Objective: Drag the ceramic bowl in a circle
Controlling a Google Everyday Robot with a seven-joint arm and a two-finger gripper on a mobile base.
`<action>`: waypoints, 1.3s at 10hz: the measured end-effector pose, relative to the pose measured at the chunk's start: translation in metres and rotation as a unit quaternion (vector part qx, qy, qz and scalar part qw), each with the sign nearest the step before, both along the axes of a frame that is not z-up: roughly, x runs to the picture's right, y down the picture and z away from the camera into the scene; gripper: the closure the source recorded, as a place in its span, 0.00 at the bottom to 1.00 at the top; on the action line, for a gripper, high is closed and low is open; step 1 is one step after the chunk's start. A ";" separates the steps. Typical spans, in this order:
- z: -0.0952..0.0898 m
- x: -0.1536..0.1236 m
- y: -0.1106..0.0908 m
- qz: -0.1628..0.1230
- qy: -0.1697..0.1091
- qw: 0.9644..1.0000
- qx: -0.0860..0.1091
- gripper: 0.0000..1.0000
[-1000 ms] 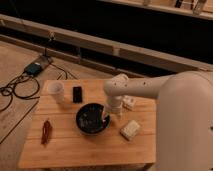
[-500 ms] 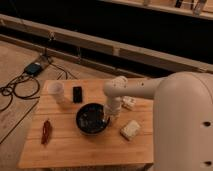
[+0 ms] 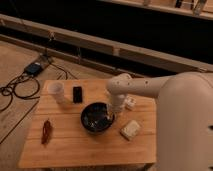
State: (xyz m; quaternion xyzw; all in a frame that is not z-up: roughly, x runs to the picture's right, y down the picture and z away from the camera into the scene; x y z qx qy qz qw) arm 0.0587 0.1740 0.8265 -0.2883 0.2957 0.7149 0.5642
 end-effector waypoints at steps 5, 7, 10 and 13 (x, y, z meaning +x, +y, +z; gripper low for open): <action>0.000 0.013 -0.042 -0.003 0.036 0.999 0.009 1.00; 0.002 -0.018 -0.051 -0.028 0.012 1.000 0.001 1.00; -0.014 -0.077 -0.033 -0.067 -0.045 0.996 -0.033 1.00; -0.049 -0.111 0.000 -0.096 -0.096 0.987 -0.083 1.00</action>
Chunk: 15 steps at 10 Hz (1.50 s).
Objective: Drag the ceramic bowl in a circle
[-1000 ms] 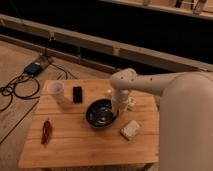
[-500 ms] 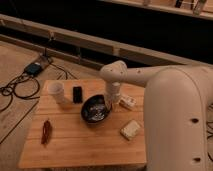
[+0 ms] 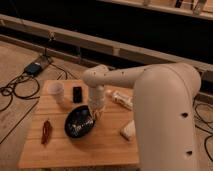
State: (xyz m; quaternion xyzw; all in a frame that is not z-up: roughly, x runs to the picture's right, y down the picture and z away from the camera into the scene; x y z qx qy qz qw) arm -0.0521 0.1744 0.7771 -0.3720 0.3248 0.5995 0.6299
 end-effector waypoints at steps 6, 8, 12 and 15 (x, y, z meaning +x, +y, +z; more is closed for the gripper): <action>-0.038 0.066 0.039 -0.030 0.053 0.994 -0.088 1.00; -0.030 0.109 0.035 -0.027 0.100 0.990 -0.098 1.00; 0.003 0.164 0.004 -0.016 0.170 0.982 -0.084 1.00; 0.042 0.147 -0.036 -0.025 0.164 0.984 -0.059 1.00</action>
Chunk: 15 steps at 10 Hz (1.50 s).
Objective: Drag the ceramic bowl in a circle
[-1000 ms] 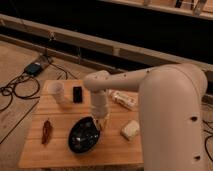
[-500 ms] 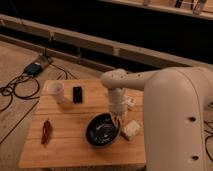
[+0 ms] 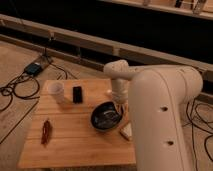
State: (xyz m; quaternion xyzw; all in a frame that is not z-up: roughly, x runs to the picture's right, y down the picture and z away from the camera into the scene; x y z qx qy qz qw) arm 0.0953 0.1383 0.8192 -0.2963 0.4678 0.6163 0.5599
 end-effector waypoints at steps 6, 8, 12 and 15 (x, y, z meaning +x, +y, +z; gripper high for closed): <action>0.026 -0.134 -0.014 -0.006 -0.128 0.992 0.008 1.00; 0.001 -0.163 0.011 -0.009 -0.167 0.986 -0.017 1.00; -0.053 -0.152 0.064 -0.032 -0.178 0.980 -0.084 1.00; -0.067 -0.104 0.084 -0.028 -0.124 0.985 -0.113 1.00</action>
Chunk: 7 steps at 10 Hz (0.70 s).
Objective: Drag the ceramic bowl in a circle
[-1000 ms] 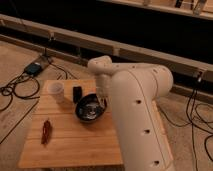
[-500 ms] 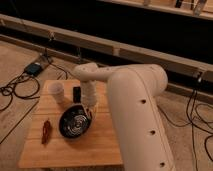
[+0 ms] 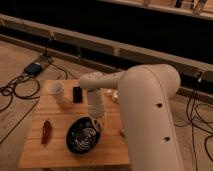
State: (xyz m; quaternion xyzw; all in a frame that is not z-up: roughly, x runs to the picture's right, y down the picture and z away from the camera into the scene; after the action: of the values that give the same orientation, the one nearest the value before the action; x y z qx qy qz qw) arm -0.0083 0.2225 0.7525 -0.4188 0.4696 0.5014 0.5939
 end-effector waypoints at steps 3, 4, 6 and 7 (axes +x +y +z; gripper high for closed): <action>0.021 0.053 -0.011 0.018 0.072 0.997 0.019 1.00; 0.030 0.056 -0.019 0.026 0.079 0.996 0.030 1.00; 0.051 0.047 -0.039 0.049 0.074 0.994 0.061 1.00; 0.059 0.030 -0.047 0.062 0.057 0.994 0.075 1.00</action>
State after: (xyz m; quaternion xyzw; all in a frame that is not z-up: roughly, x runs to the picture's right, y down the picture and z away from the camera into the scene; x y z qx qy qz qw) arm 0.0222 0.1752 0.8114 -0.3722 0.4372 0.5940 0.5634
